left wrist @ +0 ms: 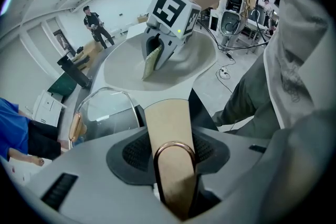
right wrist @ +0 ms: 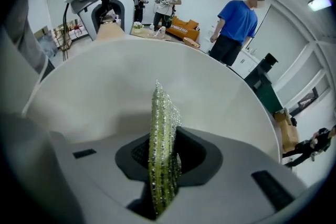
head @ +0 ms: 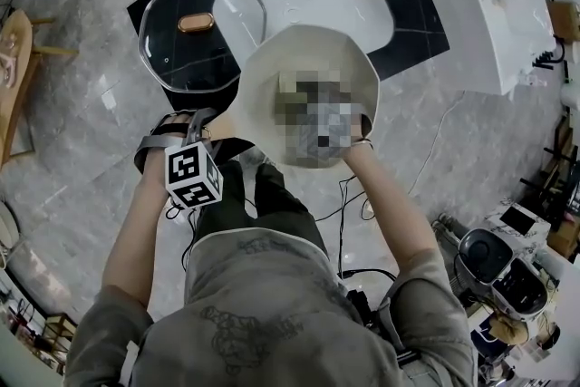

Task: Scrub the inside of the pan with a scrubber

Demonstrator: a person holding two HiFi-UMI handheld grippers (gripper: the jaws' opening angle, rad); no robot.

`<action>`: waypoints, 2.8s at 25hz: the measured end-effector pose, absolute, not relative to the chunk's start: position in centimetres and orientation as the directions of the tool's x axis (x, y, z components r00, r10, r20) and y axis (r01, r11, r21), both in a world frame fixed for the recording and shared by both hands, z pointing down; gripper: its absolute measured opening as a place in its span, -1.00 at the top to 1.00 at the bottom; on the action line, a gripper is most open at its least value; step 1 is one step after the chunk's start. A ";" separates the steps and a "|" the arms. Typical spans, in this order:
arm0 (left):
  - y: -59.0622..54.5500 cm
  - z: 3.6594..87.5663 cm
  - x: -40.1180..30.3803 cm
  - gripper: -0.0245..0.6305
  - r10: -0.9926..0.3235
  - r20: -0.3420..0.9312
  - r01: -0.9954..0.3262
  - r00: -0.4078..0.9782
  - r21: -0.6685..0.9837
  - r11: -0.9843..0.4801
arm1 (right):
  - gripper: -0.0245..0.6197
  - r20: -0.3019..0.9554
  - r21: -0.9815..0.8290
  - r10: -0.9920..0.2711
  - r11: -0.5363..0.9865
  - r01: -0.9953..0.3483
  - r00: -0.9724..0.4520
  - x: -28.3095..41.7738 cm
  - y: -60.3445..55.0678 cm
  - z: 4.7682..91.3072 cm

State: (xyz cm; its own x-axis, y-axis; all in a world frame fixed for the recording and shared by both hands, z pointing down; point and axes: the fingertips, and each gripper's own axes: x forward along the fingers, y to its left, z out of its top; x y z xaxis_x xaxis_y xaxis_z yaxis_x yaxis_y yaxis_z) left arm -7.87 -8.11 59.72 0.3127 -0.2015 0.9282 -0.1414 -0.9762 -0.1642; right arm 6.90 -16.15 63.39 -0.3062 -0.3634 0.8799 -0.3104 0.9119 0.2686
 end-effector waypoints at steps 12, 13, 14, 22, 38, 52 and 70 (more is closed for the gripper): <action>-8.1 59.7 -7.9 0.36 -0.209 0.935 -0.161 0.286 -0.168 -0.973 | 0.68 0.907 -0.290 0.179 0.922 -0.257 -0.382 6.3 -4.8 63.1; -8.1 59.7 -7.9 0.36 -0.208 0.936 -0.163 0.283 -0.167 -0.972 | 0.68 0.909 -0.295 0.195 0.926 -0.237 -0.370 6.5 -4.3 62.9; -8.1 59.7 -7.9 0.36 -0.208 0.937 -0.165 0.282 -0.166 -0.972 | 0.68 0.911 -0.299 0.210 0.929 -0.218 -0.355 6.7 -3.9 62.6; -8.4 59.9 -7.9 0.36 -0.215 0.938 -0.169 0.272 -0.174 -0.970 | 0.69 0.838 -0.456 0.356 0.874 -0.171 -0.414 6.3 -1.1 58.3; -8.5 59.8 -7.9 0.36 -0.222 0.935 -0.166 0.278 -0.181 -0.969 | 0.69 0.794 0.601 -0.576 0.790 0.119 -0.194 9.8 -21.6 55.7; -8.3 59.8 -8.0 0.38 -0.218 0.931 -0.183 0.293 -0.169 -0.969 | 0.69 0.848 0.470 -0.525 0.811 0.349 0.076 13.9 -20.2 63.1; -8.4 60.0 -8.1 0.39 -0.217 0.934 -0.219 0.283 -0.158 -0.963 | 0.69 0.979 -0.181 0.195 0.964 -0.195 0.055 13.7 -4.9 62.8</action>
